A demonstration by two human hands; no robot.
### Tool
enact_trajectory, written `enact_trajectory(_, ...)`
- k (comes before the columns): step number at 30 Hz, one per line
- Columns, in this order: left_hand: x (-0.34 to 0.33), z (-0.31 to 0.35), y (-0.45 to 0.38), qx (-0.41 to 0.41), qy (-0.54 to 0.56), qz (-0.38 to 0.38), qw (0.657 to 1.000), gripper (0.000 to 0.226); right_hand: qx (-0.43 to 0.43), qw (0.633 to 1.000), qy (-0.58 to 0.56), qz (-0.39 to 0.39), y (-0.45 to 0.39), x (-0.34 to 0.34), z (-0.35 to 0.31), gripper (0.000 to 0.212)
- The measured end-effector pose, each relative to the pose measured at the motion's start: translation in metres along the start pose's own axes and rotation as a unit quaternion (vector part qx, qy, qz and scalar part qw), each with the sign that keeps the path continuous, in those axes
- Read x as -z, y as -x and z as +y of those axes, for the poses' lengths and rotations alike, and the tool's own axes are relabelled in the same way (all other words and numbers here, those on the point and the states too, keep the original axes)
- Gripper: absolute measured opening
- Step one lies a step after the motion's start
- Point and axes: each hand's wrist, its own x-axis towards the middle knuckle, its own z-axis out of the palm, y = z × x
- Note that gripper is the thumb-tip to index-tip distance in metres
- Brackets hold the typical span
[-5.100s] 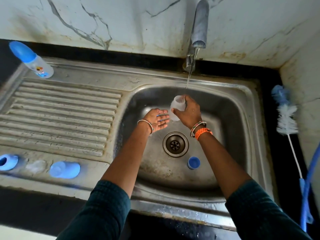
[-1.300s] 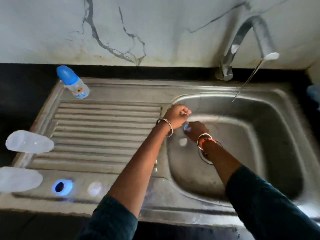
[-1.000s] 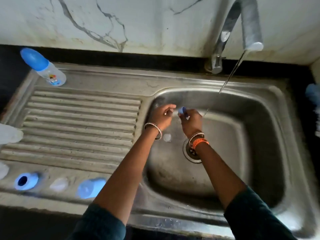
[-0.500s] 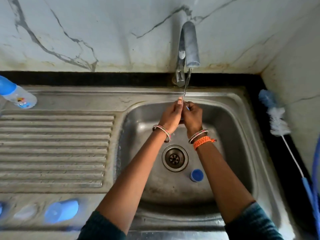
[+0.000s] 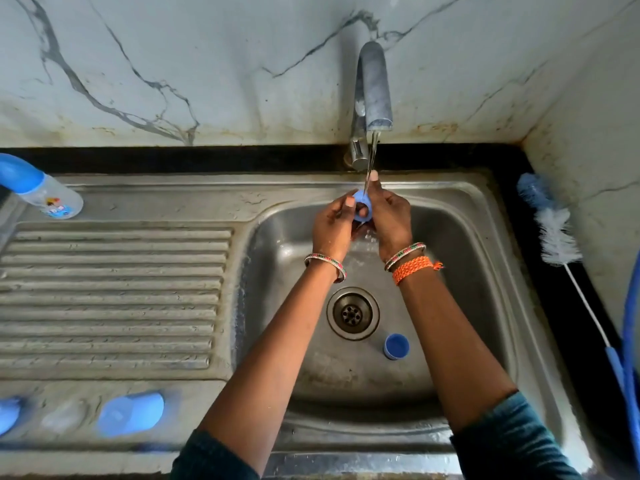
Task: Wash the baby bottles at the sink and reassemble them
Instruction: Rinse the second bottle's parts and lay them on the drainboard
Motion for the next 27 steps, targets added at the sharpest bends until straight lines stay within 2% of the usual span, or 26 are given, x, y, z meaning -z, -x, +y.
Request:
enact_trajectory(1,0.001,0.0,0.0,0.013,0.009,0.027,1.0,0.017,-0.003,0.999,-0.008,-0.034,0.001,0.002,0.002,0.036)
enact_trajectory(4,0.003,0.007,-0.011,0.085,0.064,0.071,0.992,0.028,-0.01,0.988,-0.06,-0.142,0.002,0.01,0.009,0.026)
enact_trajectory(6,0.005,0.008,-0.018,0.113,0.043,0.05,0.991,0.03,-0.024,0.99,-0.067,-0.12,0.001,0.013,0.011,0.022)
enact_trajectory(8,0.005,0.007,-0.016,0.098,-0.015,0.036,0.994,0.026,-0.039,0.997,-0.047,-0.046,-0.002,0.009,0.01,0.023)
enact_trajectory(10,0.003,0.002,-0.013,0.005,-0.121,0.032,0.992,0.021,-0.049,0.999,-0.004,0.02,-0.007,0.003,0.007,0.028)
enact_trajectory(12,0.001,0.0,-0.011,-0.086,-0.223,0.027,0.971,0.022,-0.045,0.997,0.031,0.049,-0.01,-0.004,0.004,0.037)
enact_trajectory(14,-0.001,0.002,-0.01,-0.107,-0.258,0.014,0.96,0.023,-0.044,0.997,0.051,0.043,-0.01,-0.006,0.001,0.04)
enact_trajectory(16,-0.003,0.001,-0.012,-0.092,-0.268,0.018,0.959,0.03,-0.044,0.998,0.04,0.009,-0.007,-0.005,-0.001,0.034)
enact_trajectory(18,-0.005,0.001,-0.015,-0.048,-0.217,0.039,0.974,0.042,-0.013,0.999,0.015,-0.041,0.0,-0.006,-0.003,0.024)
enact_trajectory(20,-0.007,0.007,-0.02,0.032,-0.131,0.042,0.99,0.051,0.048,0.995,0.042,-0.073,0.007,-0.008,-0.001,0.021)
enact_trajectory(22,-0.006,0.019,-0.027,0.093,-0.024,0.004,0.995,0.049,0.129,0.975,0.159,-0.085,0.014,-0.005,0.006,0.013)
enact_trajectory(24,-0.003,0.028,-0.032,0.119,-0.003,-0.022,0.993,0.046,0.192,0.935,0.285,-0.088,0.017,0.008,0.008,0.026)
enact_trajectory(26,0.0,0.029,-0.032,0.141,-0.033,-0.046,0.988,0.047,0.262,0.872,0.402,-0.1,0.015,0.028,-0.002,0.041)
enact_trajectory(27,0.001,0.027,-0.032,0.152,-0.046,-0.063,0.985,0.048,0.298,0.823,0.471,-0.109,0.012,0.038,-0.01,0.049)
